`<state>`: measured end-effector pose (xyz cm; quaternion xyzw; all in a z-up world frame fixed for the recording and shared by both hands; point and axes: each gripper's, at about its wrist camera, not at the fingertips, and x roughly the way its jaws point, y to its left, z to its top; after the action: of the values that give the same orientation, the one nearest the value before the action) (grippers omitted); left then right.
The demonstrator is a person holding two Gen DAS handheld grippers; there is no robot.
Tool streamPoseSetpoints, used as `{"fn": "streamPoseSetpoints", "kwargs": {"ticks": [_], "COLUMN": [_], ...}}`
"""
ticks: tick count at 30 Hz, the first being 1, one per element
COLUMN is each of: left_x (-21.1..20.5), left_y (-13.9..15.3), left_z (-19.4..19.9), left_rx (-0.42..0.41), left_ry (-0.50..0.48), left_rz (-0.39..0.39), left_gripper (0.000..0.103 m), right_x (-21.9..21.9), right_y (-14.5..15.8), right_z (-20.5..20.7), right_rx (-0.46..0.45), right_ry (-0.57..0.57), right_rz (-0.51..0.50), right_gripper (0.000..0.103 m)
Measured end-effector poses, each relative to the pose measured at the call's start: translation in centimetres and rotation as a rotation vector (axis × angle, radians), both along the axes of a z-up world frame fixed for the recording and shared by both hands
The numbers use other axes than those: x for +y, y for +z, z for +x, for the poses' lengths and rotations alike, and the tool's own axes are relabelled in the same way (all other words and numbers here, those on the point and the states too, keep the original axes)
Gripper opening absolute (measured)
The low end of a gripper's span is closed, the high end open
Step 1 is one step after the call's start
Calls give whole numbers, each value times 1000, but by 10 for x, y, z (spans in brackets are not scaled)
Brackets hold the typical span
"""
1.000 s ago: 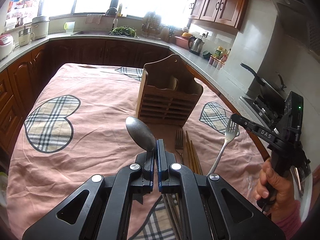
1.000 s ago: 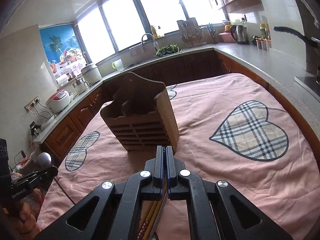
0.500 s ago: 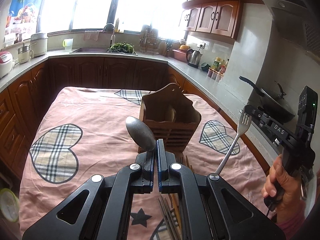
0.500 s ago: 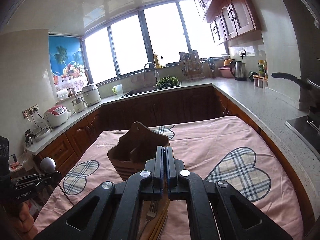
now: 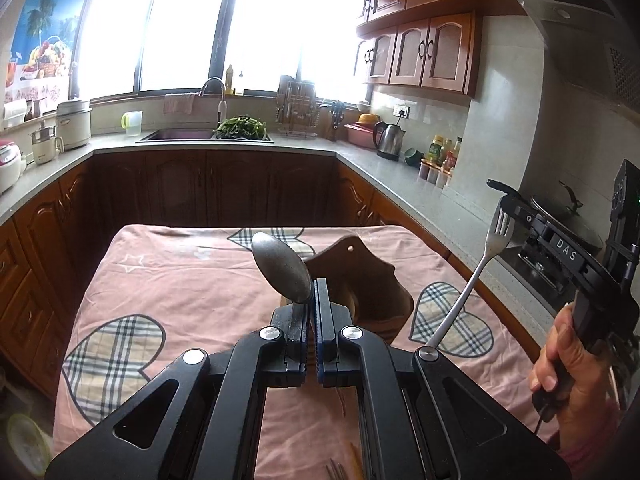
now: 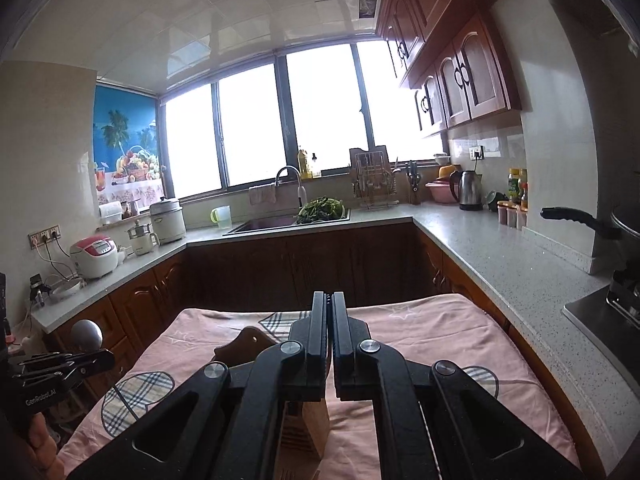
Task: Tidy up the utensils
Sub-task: 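Lift the spoon with the left gripper while the right gripper carries the fork toward the holder, then insert the spoon into the wooden holder and open the left gripper while the right releases the fork there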
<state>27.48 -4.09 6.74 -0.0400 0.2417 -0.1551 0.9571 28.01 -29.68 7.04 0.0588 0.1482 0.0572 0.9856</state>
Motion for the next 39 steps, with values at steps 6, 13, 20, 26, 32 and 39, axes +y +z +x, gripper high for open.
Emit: {"fn": "streamPoseSetpoints", "kwargs": {"ticks": [6,13,20,26,32,39], "left_x": [-5,-9,-20,-28,-34,-34], "left_y": [18,7,-40,-60,-78,-79], "left_z": [38,90,119,121,126,120], "left_rx": [-57,-81,-10,10,62,65], "left_ry": [21,93,121,121,91,87], "left_rz": [-10,-15,-1,30,36,31], "left_gripper": [2,2,2,2,2,4], "right_x": [8,21,39,44,43,37], "right_y": [16,-1,-48,-77,-84,-83], "right_z": [32,68,83,88,92,85], "right_rx": [-74,-59,-7,42,79,94], "right_ry": [-34,-40,-19,1,26,52], "right_rz": [-56,-107,-137,-137,-111,-56], "right_gripper": [2,2,2,2,3,6]}}
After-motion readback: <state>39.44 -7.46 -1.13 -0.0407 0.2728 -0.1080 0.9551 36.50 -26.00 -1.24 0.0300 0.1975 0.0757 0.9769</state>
